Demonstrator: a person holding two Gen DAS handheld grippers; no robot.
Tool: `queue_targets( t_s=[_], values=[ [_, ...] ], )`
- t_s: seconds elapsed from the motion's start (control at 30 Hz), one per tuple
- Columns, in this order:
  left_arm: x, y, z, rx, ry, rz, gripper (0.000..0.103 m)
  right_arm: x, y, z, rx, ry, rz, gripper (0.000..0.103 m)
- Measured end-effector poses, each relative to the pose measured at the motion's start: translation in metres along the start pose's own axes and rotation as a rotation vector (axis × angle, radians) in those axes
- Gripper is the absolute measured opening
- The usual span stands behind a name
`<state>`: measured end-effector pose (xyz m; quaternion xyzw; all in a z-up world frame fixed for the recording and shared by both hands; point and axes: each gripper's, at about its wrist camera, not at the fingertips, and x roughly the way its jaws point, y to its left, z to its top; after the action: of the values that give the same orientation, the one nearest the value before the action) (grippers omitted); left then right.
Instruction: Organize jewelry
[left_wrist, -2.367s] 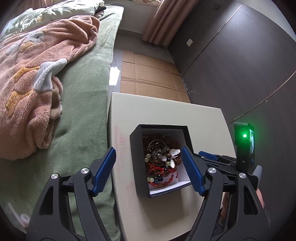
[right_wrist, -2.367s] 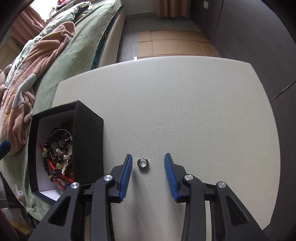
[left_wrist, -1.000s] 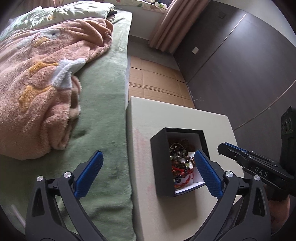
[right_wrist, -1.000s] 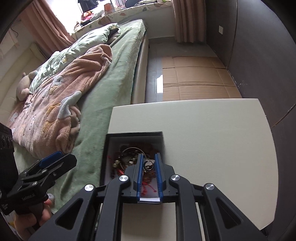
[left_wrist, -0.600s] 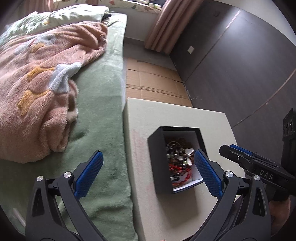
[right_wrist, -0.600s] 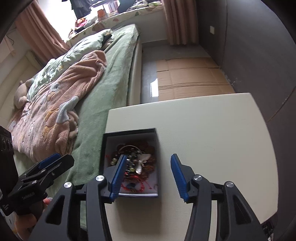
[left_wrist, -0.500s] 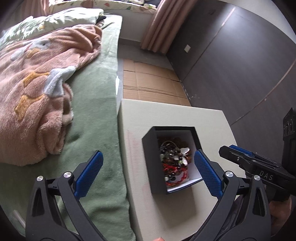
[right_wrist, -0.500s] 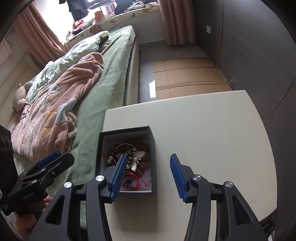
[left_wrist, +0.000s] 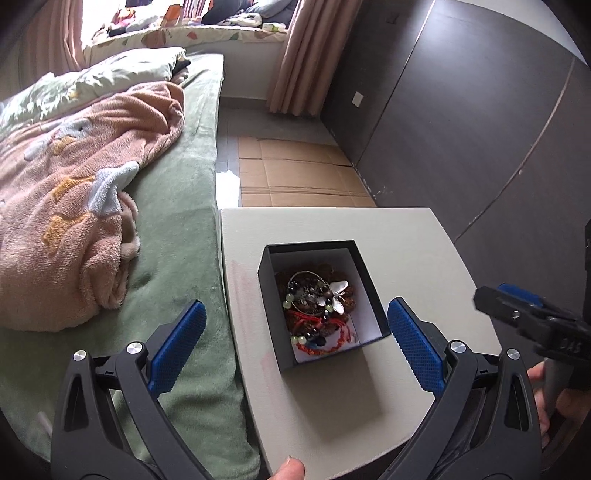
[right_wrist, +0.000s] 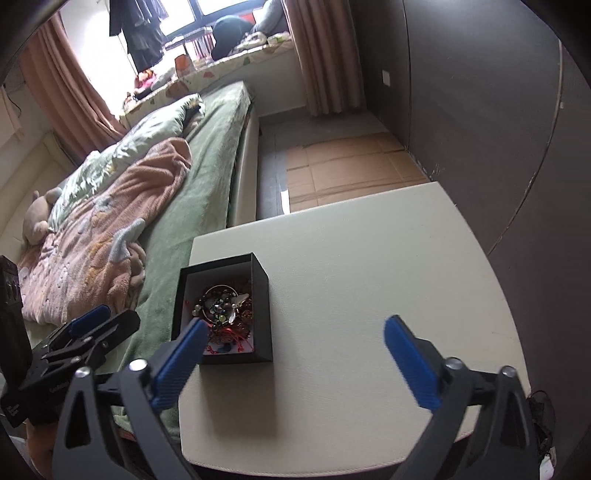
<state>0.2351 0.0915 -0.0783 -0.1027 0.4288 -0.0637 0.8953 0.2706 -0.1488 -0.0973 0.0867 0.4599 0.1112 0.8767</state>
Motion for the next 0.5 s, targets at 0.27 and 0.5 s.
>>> queue_targets(
  t_s=[0.27, 0.5],
  values=[
    [-0.033, -0.022, -0.021, 0.046, -0.072, 0.022, 0.098, -0.034, -0.014, -0.022, 0.012, -0.063, 0.031, 0.095],
    [-0.057, -0.036, -0.047, 0.094, -0.118, 0.018, 0.098, -0.055, -0.026, -0.054, 0.030, -0.117, 0.027, 0.096]
  ],
)
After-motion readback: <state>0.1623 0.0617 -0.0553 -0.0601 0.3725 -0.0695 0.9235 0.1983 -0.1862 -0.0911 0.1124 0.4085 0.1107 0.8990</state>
